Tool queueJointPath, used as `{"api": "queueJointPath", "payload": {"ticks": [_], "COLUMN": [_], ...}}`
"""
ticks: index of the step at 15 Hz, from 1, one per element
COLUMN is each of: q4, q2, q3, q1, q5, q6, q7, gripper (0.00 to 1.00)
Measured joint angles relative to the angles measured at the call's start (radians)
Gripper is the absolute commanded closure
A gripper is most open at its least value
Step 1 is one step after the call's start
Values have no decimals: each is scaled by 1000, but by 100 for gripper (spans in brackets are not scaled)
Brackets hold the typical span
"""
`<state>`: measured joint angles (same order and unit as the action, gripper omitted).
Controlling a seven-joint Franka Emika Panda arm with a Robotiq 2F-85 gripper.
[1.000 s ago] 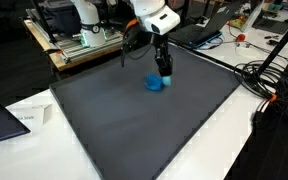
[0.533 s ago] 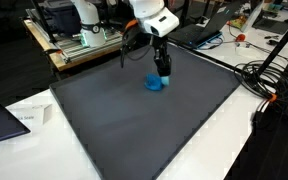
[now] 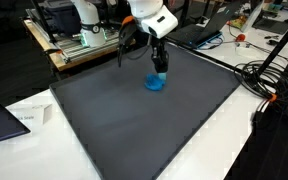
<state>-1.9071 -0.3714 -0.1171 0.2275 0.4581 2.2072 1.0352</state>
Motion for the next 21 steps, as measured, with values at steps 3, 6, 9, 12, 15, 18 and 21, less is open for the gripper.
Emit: {"api": "queueJointPath", "payload": {"ticks": [3,6,9,12,15,18,21], "q4": [51,116,191,272,359,446,526], "q2": [-23,-66,-123,-188,-259,-333,-402], "q3": [13,23,26,26,26,26,25], "q1": [6,17,34,56,77,95,109], "q5": [13,24,53,94,121,129,130], "q6": [-81,-167,-246,-309,-367,-427,-473], "q7": [0,0,1,1,0,0,1], "gripper": [78,78,78,78,78,78,78]}}
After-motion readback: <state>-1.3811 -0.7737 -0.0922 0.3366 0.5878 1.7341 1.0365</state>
